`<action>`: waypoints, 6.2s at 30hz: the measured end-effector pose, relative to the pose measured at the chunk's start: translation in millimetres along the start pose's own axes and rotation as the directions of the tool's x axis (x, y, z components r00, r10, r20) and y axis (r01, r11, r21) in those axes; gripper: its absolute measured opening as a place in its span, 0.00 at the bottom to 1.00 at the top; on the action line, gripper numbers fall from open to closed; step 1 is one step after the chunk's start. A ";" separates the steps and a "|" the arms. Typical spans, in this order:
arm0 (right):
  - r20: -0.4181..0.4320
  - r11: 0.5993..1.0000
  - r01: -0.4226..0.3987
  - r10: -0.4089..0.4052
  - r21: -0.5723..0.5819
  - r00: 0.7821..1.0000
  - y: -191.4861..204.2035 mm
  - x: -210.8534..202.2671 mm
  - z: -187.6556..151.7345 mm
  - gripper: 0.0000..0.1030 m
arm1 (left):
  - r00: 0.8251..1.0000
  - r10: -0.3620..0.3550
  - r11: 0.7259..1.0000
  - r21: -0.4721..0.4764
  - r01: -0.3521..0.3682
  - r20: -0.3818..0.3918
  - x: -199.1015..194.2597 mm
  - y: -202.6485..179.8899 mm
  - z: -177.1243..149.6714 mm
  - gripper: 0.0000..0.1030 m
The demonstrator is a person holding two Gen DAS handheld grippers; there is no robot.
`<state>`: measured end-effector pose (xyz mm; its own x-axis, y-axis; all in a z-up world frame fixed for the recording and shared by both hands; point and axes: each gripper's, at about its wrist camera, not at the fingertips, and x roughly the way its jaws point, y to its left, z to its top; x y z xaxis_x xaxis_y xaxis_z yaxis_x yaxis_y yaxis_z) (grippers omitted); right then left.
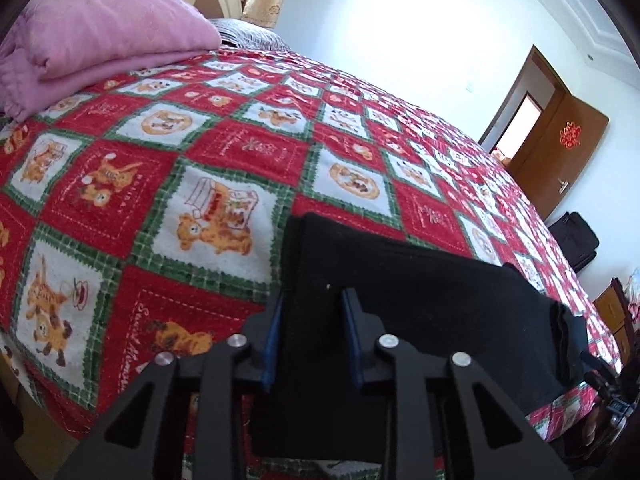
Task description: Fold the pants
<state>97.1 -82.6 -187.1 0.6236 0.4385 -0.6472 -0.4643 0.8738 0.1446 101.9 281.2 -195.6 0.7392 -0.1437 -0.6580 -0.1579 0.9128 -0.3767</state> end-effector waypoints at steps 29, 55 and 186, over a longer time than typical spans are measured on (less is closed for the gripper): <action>0.018 0.999 0.012 -0.013 0.044 1.000 -9.8 -3.7 -3.1 0.76 | 1.000 -0.022 0.996 -0.084 0.022 -0.001 -6.6 -1.1 -3.9 0.10; 0.150 0.974 0.139 -0.166 0.177 0.975 -73.0 -82.3 22.8 0.76 | 0.854 -0.519 0.839 0.167 0.518 -0.038 -71.1 -252.9 48.1 0.10; -0.072 0.846 0.030 0.010 0.533 0.997 -166.7 -61.4 -25.2 0.38 | 0.993 -0.083 0.913 0.393 0.110 -0.084 62.4 -274.0 -64.1 0.80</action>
<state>120.4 -260.4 -190.3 0.5716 0.4312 -0.6981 -0.0392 0.8642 0.5016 149.3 -2.4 -175.2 0.6920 -0.2510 -0.6769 0.1948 0.9677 -0.1597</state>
